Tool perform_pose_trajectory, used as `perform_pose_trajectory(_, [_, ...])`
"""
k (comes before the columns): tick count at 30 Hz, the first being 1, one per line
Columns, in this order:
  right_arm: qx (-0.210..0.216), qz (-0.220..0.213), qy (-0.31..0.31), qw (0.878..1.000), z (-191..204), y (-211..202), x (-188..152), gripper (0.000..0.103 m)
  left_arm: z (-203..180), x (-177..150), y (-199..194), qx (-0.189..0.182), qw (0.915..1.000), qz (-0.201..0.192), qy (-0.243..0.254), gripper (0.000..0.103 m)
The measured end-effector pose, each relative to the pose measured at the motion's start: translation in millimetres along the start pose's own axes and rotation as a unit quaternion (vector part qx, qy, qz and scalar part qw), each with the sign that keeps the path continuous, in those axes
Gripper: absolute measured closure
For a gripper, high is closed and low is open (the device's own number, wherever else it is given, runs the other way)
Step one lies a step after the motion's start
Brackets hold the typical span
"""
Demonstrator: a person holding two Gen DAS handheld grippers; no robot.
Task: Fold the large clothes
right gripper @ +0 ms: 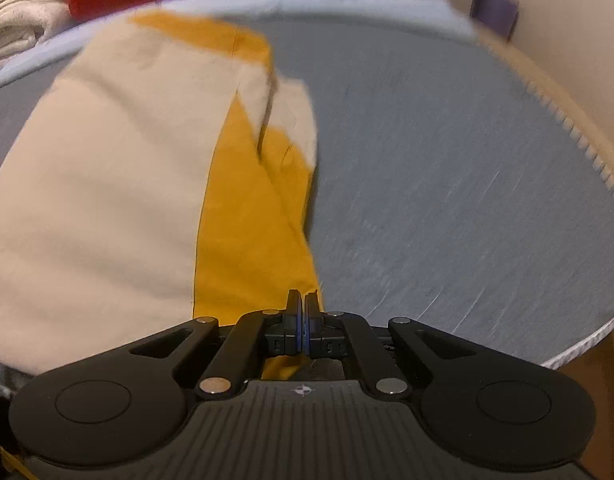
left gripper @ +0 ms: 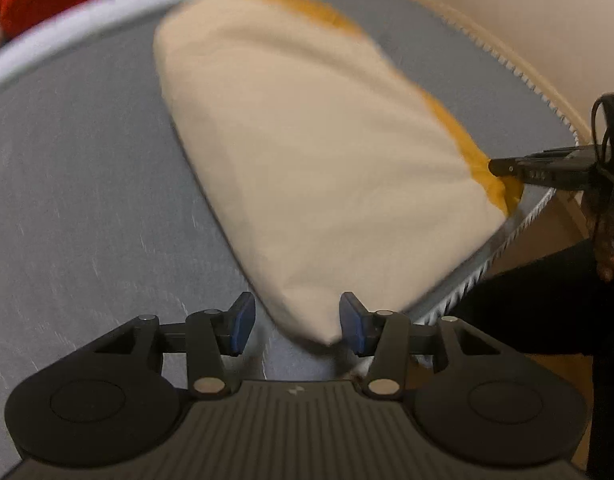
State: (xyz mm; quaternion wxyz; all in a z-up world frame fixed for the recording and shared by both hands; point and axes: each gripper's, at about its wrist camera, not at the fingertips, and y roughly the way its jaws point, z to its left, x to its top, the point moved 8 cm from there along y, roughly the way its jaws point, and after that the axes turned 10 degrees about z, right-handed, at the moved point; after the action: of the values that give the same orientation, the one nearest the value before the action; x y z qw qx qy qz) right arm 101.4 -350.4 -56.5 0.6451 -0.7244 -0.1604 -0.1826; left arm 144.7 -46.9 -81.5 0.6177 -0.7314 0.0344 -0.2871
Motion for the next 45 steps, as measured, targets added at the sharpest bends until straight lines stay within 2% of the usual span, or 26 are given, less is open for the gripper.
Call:
perform_pose_trajectory(3, [-0.039, -0.059, -0.042, 0.997, 5.8, -24.5, 5.0, 0.103, 5.3, 21.6, -30.2, 0.017, 0.9968, -0.075, 0.020, 0.050])
perform_pose_trajectory(6, [-0.045, -0.031, -0.025, 0.998, -1.7, -15.5, -1.5, 0.103, 6.9, 47.0, -49.6, 0.004, 0.9930, -0.112, 0.037, 0.050])
perform_pose_trajectory(10, [-0.020, 0.006, -0.011, 1.000, -2.6, -2.8, -6.2, 0.103, 0.2, 76.6, -47.0, 0.031, 0.9877, -0.115, 0.101, 0.050])
perform_pose_trajectory(13, [-0.025, 0.010, -0.017, 1.000, -1.3, -3.5, -7.6, 0.102, -0.5, 90.7, -23.6, 0.026, 0.9854, -0.112, 0.126, 0.050])
perform_pose_trajectory(14, [-0.037, 0.002, -0.020, 0.999, -4.2, -6.3, -6.5, 0.102, 2.6, 89.6, -9.8, 0.025, 0.9863, -0.103, 0.127, 0.050])
perform_pose_trajectory(16, [-0.070, -0.040, -0.024, 0.996, -11.6, -20.5, 1.5, 0.102, 10.2, 78.0, 39.4, 0.039, 0.9905, -0.064, 0.115, 0.049])
perform_pose_trajectory(17, [-0.074, -0.068, -0.024, 0.995, -14.0, -30.1, 8.8, 0.101, 14.0, 73.4, 53.0, 0.051, 0.9903, -0.049, 0.119, 0.048])
perform_pose_trajectory(18, [-0.071, -0.100, -0.022, 0.992, -15.9, -41.5, 17.7, 0.101, 12.3, 74.4, 58.5, 0.078, 0.9866, -0.034, 0.140, 0.047])
perform_pose_trajectory(19, [-0.063, -0.132, -0.018, 0.989, -17.8, -52.5, 27.2, 0.095, 10.9, 81.6, 51.7, 0.086, 0.9849, -0.055, 0.140, 0.047])
perform_pose_trajectory(21, [-0.038, -0.191, -0.008, 0.981, -19.4, -72.5, 50.5, 0.077, 18.5, 91.0, 38.9, 0.043, 0.9921, -0.079, 0.087, 0.044])
perform_pose_trajectory(22, [-0.025, -0.209, -0.005, 0.978, -19.0, -77.1, 62.1, 0.055, 24.0, 95.0, 34.5, 0.027, 0.9942, -0.086, 0.059, 0.044])
perform_pose_trajectory(23, [-0.009, -0.224, -0.002, 0.975, -18.0, -78.9, 74.3, 0.045, 29.3, 98.4, 31.0, 0.025, 0.9944, -0.094, 0.041, 0.044])
perform_pose_trajectory(24, [0.014, -0.230, 0.002, 0.973, -16.4, -76.2, 86.9, 0.045, 34.1, 101.6, 28.2, 0.032, 0.9936, -0.104, 0.030, 0.044])
perform_pose_trajectory(27, [0.086, -0.204, 0.021, 0.975, -7.6, -47.4, 119.3, 0.045, 54.3, 114.0, 26.3, 0.047, 0.9916, -0.119, -0.017, 0.044])
perform_pose_trajectory(32, [0.158, -0.128, 0.084, 0.975, 12.2, 17.3, 160.9, 0.045, 77.8, 127.1, 27.4, 0.055, 0.9860, -0.132, -0.085, 0.044])
perform_pose_trajectory(35, [0.160, -0.097, 0.095, 0.978, 25.5, 51.4, 174.8, 0.045, 86.7, 132.0, 29.6, 0.067, 0.9827, -0.135, -0.107, 0.044])
perform_pose_trajectory(39, [0.192, -0.035, 0.118, 0.974, 31.2, 90.0, 187.6, 0.045, 94.2, 141.9, 34.9, 0.050, 0.9806, -0.132, -0.136, 0.044])
perform_pose_trajectory(42, [0.199, -0.033, 0.127, 0.971, 26.5, 102.4, 198.5, 0.045, 94.8, 155.5, 45.0, 0.039, 0.9793, -0.134, -0.146, 0.044])
perform_pose_trajectory(43, [0.212, -0.029, 0.131, 0.968, 26.0, 105.4, 200.4, 0.051, 94.9, 160.4, 49.0, 0.040, 0.9789, -0.135, -0.148, 0.043])
perform_pose_trajectory(44, [0.221, -0.028, 0.133, 0.966, 24.3, 105.3, 200.0, 0.064, 93.9, 164.8, 52.3, 0.043, 0.9780, -0.137, -0.151, 0.041])
perform_pose_trajectory(45, [0.228, -0.029, 0.132, 0.964, 24.0, 108.3, 203.4, 0.071, 95.4, 171.1, 56.4, 0.044, 0.9770, -0.141, -0.153, 0.040])
